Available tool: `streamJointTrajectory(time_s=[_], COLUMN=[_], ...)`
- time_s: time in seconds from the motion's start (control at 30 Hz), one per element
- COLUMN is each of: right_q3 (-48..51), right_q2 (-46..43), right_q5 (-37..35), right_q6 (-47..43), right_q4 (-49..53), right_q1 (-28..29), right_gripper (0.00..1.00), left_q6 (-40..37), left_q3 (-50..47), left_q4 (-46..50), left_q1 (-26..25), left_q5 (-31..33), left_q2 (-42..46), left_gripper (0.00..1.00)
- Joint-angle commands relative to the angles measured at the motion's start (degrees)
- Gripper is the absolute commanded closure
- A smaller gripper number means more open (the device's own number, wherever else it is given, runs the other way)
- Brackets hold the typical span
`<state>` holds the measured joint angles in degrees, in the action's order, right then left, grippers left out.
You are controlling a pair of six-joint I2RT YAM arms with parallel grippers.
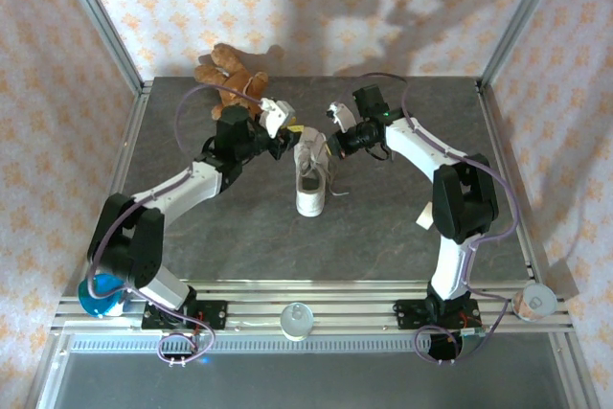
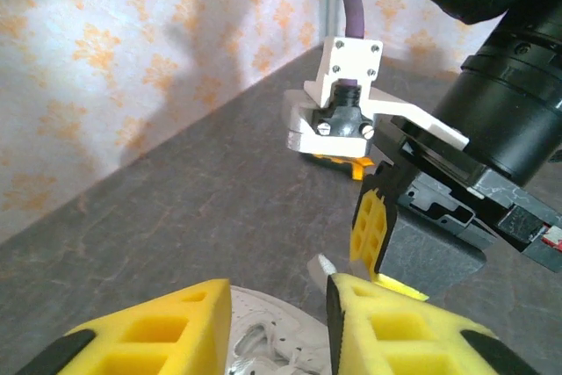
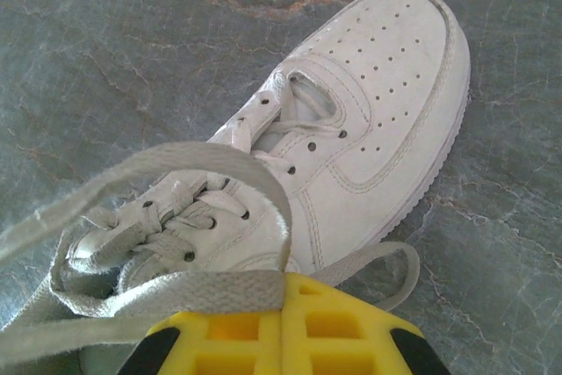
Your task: Tie the shoes
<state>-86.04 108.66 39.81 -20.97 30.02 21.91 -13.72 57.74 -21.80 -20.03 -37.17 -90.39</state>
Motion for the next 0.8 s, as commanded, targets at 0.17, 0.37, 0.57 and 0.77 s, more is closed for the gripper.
streamJointTrajectory(time_s=[0.17,0.37,0.57,0.77], right_q3=[1.66,1.42,1.49,1.48], right_q2=[-2.56,-2.92,-3.4,-3.65], right_q5=[-2.97,-3.2,-2.81,-2.9], right_q6=[-0.08,-1.0,-0.91,-1.04], right_q4=[-3.21,-2.69,-1.98,-1.37], right_q1=[-0.29,-0.27,-0.29,-0.19], right_gripper=[1.0,1.0,1.0,1.0], left_q6=[-4.71,-2.0,-2.55,0.56], left_q3=[5.64,2.62,-0.98,-1.47], left_q4=[7.75,4.08,5.46,8.06], left_q1=[1.31,3.24,3.24,1.96], left_q5=[-8.35,-7.91,-12.04,-13.3], left_q2=[-10.64,-10.82,-7.42,-5.52], left_gripper=[0.71,0.62,0.53,0.49])
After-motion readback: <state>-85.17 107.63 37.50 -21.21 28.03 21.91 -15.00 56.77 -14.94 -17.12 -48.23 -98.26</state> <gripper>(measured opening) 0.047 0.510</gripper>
